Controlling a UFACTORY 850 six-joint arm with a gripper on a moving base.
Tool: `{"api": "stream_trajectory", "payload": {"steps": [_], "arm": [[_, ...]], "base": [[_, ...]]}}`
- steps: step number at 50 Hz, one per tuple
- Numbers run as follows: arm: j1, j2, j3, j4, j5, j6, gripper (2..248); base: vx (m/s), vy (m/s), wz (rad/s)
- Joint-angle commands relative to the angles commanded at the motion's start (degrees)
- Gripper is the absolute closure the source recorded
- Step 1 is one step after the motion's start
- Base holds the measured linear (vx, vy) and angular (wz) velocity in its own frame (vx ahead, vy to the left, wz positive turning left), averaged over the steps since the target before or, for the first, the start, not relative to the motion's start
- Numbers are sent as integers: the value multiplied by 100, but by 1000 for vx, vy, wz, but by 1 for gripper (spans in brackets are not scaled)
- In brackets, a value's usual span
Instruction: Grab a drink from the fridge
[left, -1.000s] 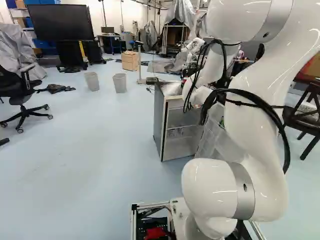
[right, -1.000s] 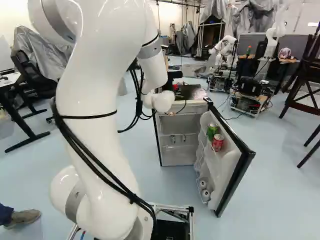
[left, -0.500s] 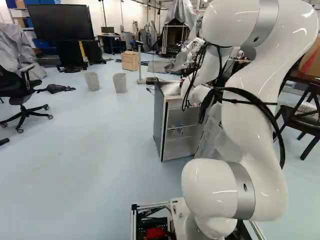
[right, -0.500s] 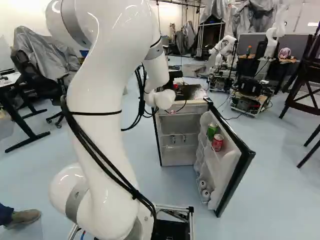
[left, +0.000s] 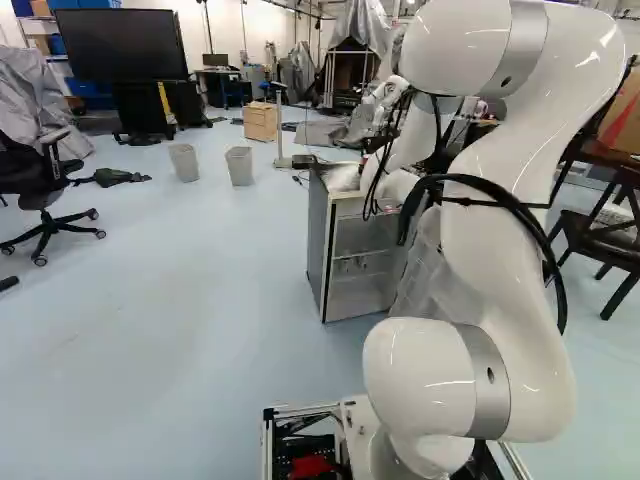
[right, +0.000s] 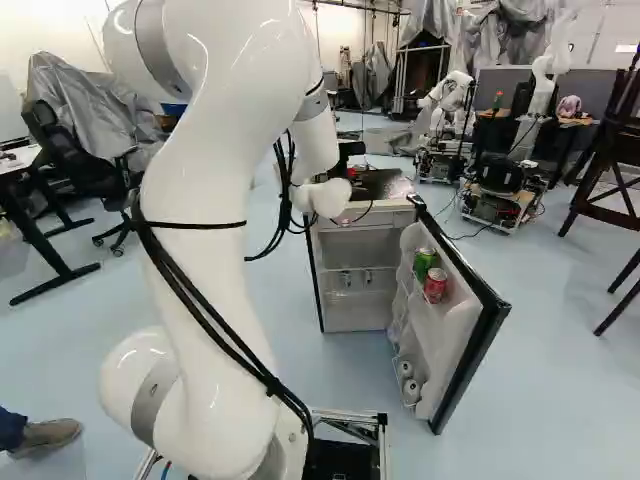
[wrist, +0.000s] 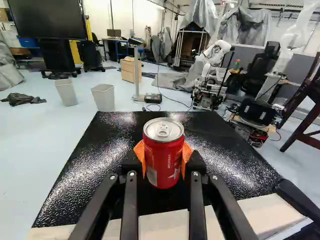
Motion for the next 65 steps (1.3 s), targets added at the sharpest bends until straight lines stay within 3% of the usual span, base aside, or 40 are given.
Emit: {"api": "stream_trajectory", "payload": {"steps": [31,32,36,37,41,42,47,48,52,53,65], "arm": [[0,-131,-12,0,0,0,157],[0,-131,-12,0,0,0,133],[0,-131,-12,0,0,0,133],[0,-131,-12,0,0,0,100],[0,-131,-12,0,0,0,100],[0,-131,-12,0,0,0,66],[0,-131,-12,0,0,0,66],[0,-131,-12,0,0,0,30],[-2,-121,2,0,0,0,30],[-3,-112,13,0,0,0,4],[-40,125,320,0,0,0,3]], "base": [[0,0,0],[0,0,0],[0,0,0],[0,0,0],[0,0,0],[0,0,0],[0,0,0],[0,0,0],[0,0,0],[0,0,0],[0,0,0]]}}
